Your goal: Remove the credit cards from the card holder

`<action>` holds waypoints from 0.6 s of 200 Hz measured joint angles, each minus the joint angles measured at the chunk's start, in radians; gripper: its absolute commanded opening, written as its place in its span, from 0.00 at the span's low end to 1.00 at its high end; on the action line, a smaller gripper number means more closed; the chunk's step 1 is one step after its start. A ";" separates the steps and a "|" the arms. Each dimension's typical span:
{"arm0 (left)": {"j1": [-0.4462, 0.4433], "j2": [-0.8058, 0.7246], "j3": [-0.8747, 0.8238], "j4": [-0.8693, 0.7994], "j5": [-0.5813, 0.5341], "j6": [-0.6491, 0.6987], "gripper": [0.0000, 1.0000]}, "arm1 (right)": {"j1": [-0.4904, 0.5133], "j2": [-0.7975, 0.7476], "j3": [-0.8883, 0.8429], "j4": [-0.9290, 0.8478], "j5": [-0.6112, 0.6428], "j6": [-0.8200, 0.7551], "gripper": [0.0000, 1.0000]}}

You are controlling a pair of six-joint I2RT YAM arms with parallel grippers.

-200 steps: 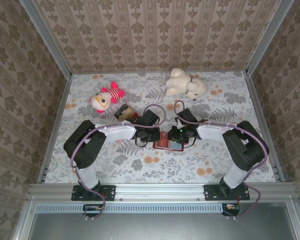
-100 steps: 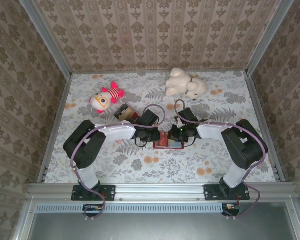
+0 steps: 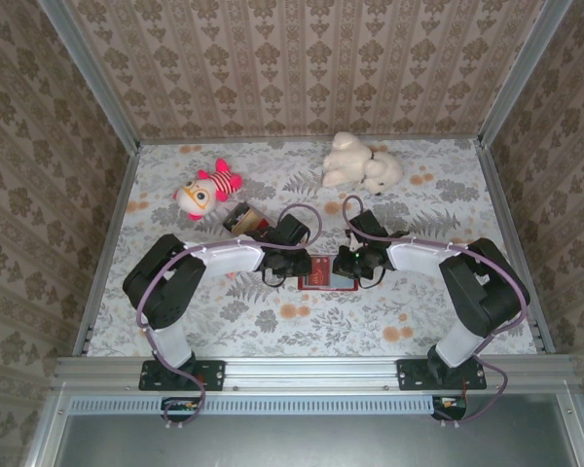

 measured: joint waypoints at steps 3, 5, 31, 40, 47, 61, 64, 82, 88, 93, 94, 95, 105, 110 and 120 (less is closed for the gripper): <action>0.000 -0.001 0.000 -0.002 0.000 0.001 0.22 | 0.000 0.000 0.000 0.001 -0.002 -0.003 0.13; 0.000 -0.002 0.000 -0.002 0.000 0.002 0.22 | 0.000 0.000 0.000 0.002 -0.005 -0.003 0.14; 0.000 -0.002 0.002 -0.011 0.000 0.009 0.19 | 0.000 -0.003 -0.011 0.041 -0.043 -0.006 0.18; 0.000 -0.002 0.002 -0.011 0.000 0.010 0.19 | 0.000 -0.004 -0.015 0.054 -0.060 -0.003 0.19; 0.000 -0.002 0.002 -0.011 0.000 0.011 0.18 | 0.000 -0.004 -0.016 0.064 -0.071 -0.003 0.20; 0.000 -0.002 0.002 -0.011 0.001 0.012 0.18 | 0.000 -0.004 -0.016 0.077 -0.087 -0.004 0.20; 0.000 -0.002 0.002 -0.011 0.001 0.012 0.18 | 0.000 -0.004 -0.016 0.080 -0.090 -0.005 0.20; 0.000 -0.002 0.002 -0.011 0.003 0.012 0.18 | 0.000 -0.002 -0.016 0.089 -0.099 -0.005 0.20; 0.000 -0.002 0.002 -0.011 0.003 0.012 0.18 | 0.000 0.000 -0.016 0.091 -0.101 -0.006 0.19; 0.000 -0.002 0.002 -0.011 0.003 0.012 0.18 | 0.000 0.003 -0.016 0.092 -0.102 -0.007 0.19; 0.000 -0.002 0.002 -0.011 0.003 0.012 0.18 | 0.000 0.004 -0.016 0.092 -0.102 -0.007 0.19; 0.000 -0.002 0.002 -0.011 0.003 0.012 0.18 | 0.000 0.005 -0.016 0.092 -0.103 -0.007 0.19; 0.000 -0.002 0.002 -0.011 0.003 0.012 0.18 | 0.000 0.013 -0.014 0.092 -0.107 -0.007 0.18; 0.000 -0.002 0.002 -0.011 0.003 0.012 0.18 | 0.000 0.019 -0.013 0.091 -0.109 -0.007 0.17; 0.000 -0.002 0.002 -0.011 0.003 0.012 0.18 | 0.000 0.030 -0.011 0.091 -0.112 -0.008 0.17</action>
